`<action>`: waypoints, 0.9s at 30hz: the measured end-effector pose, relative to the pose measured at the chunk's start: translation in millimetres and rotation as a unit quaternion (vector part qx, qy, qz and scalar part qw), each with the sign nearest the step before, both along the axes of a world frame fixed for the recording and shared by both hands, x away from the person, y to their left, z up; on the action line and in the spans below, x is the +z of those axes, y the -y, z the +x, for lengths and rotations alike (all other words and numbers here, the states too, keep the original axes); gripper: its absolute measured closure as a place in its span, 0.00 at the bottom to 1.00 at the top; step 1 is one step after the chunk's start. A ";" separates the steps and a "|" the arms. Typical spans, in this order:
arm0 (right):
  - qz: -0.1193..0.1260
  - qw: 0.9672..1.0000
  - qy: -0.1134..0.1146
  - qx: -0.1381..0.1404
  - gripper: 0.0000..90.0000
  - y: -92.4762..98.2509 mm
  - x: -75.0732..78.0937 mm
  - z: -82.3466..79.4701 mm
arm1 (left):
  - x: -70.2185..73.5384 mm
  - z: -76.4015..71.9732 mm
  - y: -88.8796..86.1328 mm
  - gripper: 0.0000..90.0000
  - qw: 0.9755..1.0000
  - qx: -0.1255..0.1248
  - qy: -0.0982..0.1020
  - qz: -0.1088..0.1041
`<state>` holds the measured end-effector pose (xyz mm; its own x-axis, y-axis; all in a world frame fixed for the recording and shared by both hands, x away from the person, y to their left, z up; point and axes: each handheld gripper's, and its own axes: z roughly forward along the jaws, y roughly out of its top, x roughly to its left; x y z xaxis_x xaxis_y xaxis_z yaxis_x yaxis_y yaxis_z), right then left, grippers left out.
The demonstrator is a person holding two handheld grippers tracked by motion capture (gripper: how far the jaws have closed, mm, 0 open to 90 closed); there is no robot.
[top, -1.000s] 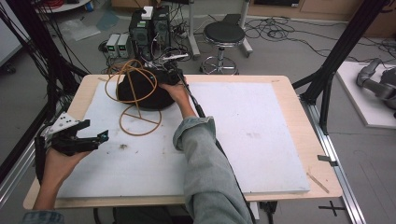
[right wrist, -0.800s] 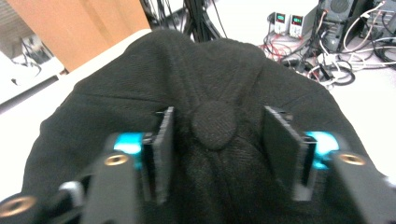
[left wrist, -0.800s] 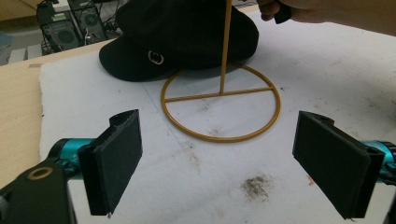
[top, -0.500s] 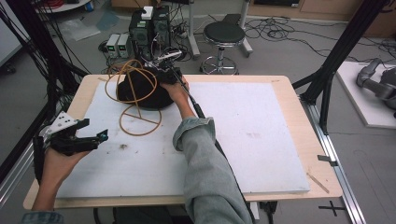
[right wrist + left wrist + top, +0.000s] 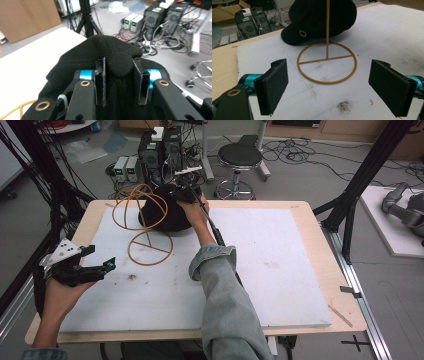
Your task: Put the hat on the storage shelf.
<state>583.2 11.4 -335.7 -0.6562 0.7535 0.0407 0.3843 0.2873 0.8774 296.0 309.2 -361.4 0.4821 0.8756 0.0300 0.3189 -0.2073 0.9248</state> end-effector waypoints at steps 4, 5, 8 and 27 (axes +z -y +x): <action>0.001 1.000 0.014 -0.018 0.78 11.8 13.0 -5.7 | 1.4 -1.0 1.6 0.18 1.000 -0.002 0.003 -0.001; 0.002 1.000 0.017 -0.023 0.78 15.1 15.7 -7.3 | 1.4 -1.1 2.1 0.18 1.000 -0.004 0.003 0.000; 0.009 0.999 0.026 -0.038 0.78 26.1 22.2 -11.2 | 0.3 -0.7 3.7 0.18 1.000 -0.006 0.001 0.001; 0.087 0.988 0.073 -0.106 0.77 83.1 75.5 -40.1 | 3.5 -3.1 6.1 0.18 1.000 -0.009 0.007 0.000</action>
